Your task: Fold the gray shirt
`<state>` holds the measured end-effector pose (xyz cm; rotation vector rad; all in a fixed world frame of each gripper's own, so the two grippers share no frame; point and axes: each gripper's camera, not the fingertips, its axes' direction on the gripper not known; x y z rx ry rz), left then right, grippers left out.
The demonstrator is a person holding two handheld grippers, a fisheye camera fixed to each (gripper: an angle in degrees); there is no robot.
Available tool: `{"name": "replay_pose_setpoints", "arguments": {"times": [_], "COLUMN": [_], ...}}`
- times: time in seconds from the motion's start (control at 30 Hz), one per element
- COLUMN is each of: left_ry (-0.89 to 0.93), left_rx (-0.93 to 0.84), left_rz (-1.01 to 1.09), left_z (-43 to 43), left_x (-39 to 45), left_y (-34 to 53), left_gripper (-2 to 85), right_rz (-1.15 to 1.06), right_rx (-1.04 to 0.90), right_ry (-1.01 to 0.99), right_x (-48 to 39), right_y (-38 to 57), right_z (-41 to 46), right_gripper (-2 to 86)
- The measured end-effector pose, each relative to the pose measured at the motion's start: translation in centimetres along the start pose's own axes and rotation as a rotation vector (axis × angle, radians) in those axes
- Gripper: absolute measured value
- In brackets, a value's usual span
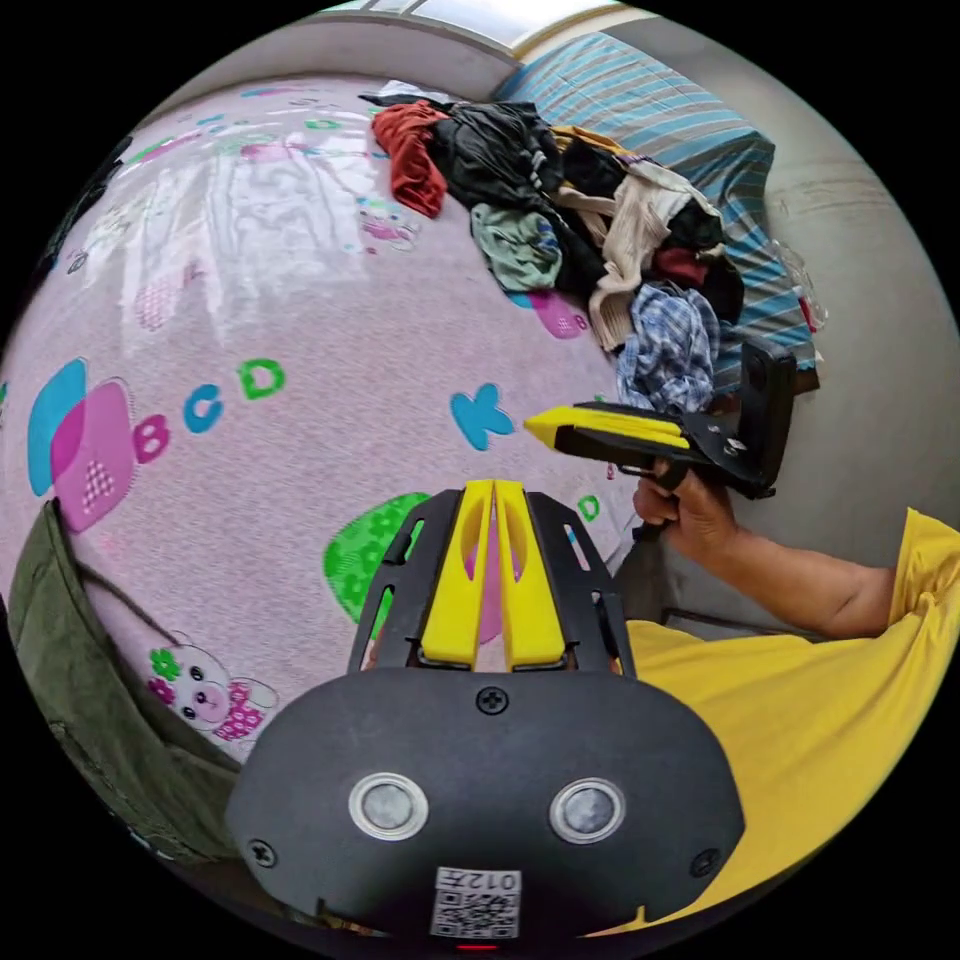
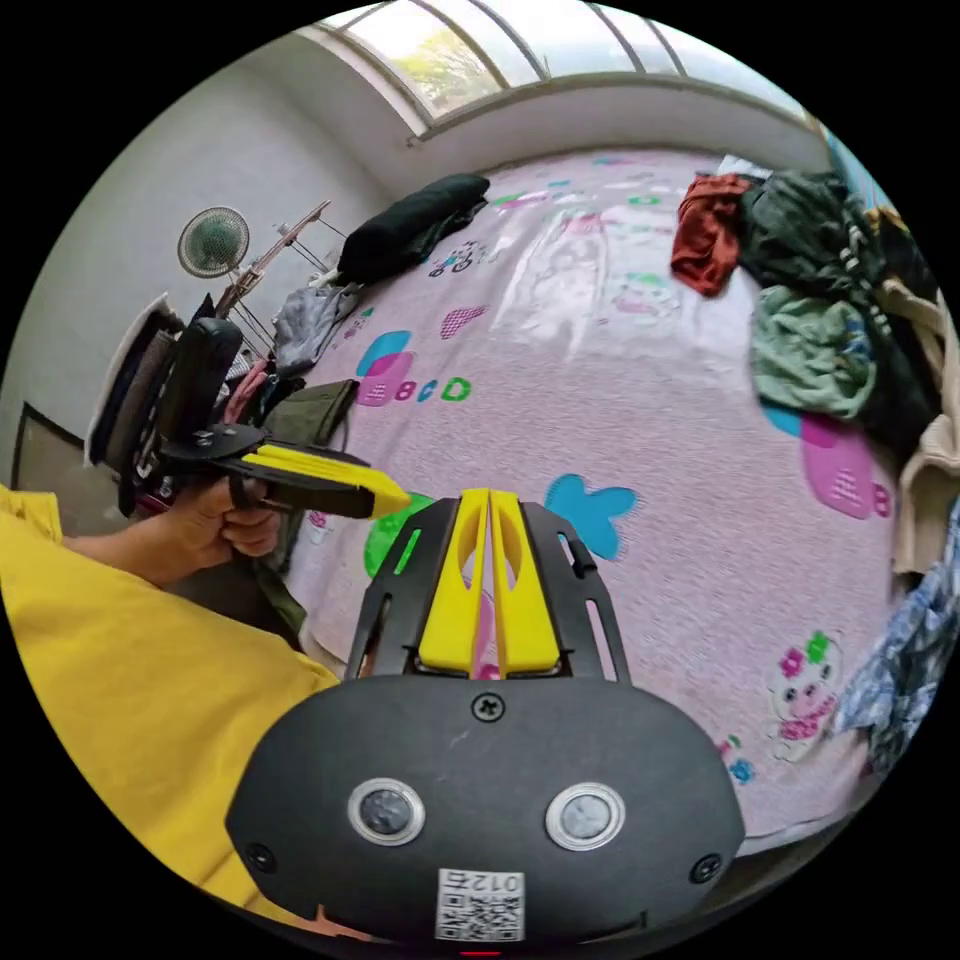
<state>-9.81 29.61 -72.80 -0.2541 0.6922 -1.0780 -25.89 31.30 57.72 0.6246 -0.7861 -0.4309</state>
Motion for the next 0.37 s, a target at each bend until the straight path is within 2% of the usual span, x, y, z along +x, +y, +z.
{"name": "replay_pose_setpoints", "arguments": {"times": [0.13, 0.23, 0.37], "left_ry": [-0.075, -0.056, -0.039], "left_rx": [0.013, 0.07, 0.056], "left_rz": [0.001, 0.001, 0.048], "left_z": [3.0, 4.4, 6.3], "left_x": [5.6, 9.1, 13.4], "left_y": [0.6, 0.3, -1.0], "left_gripper": [0.5, 0.5, 0.5], "right_rz": [-0.066, -0.065, -0.068], "right_rx": [0.095, 0.097, 0.163], "right_ry": [0.208, 0.272, 0.387], "right_x": [0.0, 1.4, 2.3], "right_y": [6.2, 9.7, 13.4], "right_z": [-4.3, -6.4, -10.7], "right_gripper": [0.3, 0.4, 1.7]}}
